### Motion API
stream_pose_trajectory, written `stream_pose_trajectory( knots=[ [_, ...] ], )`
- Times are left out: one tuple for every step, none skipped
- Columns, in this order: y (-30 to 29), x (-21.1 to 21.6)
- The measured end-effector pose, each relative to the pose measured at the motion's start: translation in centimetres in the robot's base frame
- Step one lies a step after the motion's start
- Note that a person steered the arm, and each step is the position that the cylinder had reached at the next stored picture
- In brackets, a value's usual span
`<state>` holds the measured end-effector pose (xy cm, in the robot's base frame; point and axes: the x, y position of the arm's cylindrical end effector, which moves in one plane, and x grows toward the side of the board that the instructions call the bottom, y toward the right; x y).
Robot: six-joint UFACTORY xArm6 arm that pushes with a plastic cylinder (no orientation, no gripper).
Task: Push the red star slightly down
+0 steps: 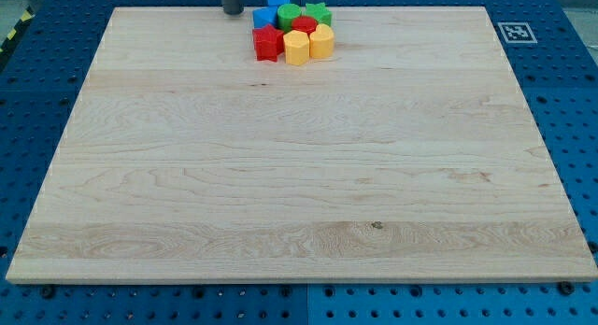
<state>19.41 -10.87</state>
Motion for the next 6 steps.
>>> stream_pose_trajectory(
  knots=[
    [0.0, 0.7],
    [0.2, 2.4],
    [1.7, 4.9],
    [4.0, 7.9],
    [3.5, 8.0],
    [-1.6, 6.2]
  ],
)
